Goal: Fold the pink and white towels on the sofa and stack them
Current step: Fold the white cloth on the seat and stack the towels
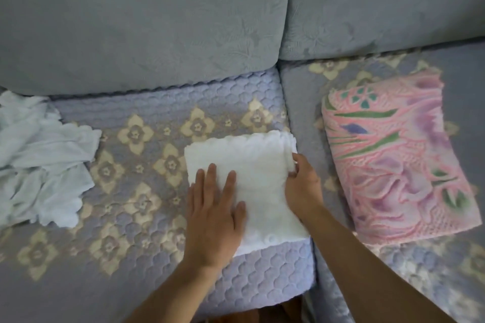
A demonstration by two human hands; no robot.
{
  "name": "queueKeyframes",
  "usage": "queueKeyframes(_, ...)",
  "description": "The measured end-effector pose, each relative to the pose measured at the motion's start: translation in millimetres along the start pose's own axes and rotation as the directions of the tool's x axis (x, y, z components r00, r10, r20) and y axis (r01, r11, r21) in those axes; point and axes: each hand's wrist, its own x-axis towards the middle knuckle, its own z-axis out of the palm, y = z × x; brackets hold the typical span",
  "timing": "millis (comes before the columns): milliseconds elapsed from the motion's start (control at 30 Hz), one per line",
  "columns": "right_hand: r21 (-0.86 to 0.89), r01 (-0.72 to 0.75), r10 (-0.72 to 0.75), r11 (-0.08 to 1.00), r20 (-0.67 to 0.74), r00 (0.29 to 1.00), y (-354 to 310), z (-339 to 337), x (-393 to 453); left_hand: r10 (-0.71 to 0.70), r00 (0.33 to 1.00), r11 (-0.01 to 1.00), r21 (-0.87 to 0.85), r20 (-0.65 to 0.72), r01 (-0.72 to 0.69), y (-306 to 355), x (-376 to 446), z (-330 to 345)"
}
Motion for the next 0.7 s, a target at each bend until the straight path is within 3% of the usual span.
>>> queueKeyframes(100,0.106,-0.102,0.09,0.989,0.114,0.989,3.0,0.4,8.4,0.02,0.996,0.995,0.1,0.085,-0.028,9.4,2.4,19.0)
queueKeyframes(200,0.028,-0.075,0.067,0.997,0.23,0.971,-4.4,-4.2,0.8,-0.013,0.995,0.994,0.113,0.097,0.002,27.5,9.6,23.9)
queueKeyframes(367,-0.144,0.071,-0.058,0.987,0.092,0.994,6.1,-10.4,6.6,0.053,0.997,0.991,0.118,0.055,-0.059,20.1,11.9,14.1)
queueKeyframes(500,-0.484,0.034,0.0,0.874,0.069,0.998,23.3,3.2,29.9,0.104,0.989,0.973,0.196,0.108,-0.124,7.7,16.6,29.8)
queueKeyframes(567,-0.579,0.1,-0.193,0.809,-0.102,0.976,17.0,15.9,16.6,0.072,0.99,0.967,0.233,0.118,-0.099,11.8,22.8,40.4)
queueKeyframes(600,-0.556,0.209,-0.335,0.804,-0.133,0.933,6.0,23.5,4.9,0.06,0.991,0.966,0.242,0.116,-0.087,15.7,24.8,42.8)
queueKeyframes(667,-0.519,0.484,-0.572,0.704,-0.01,0.82,-14.4,42.3,-14.7,0.062,0.992,0.966,0.244,0.108,-0.087,21.0,24.7,44.8)
queueKeyframes(700,-0.533,0.563,-0.624,0.632,0.081,0.777,-14.9,52.0,-12.8,0.063,0.994,0.967,0.241,0.09,-0.083,20.8,24.6,47.1)
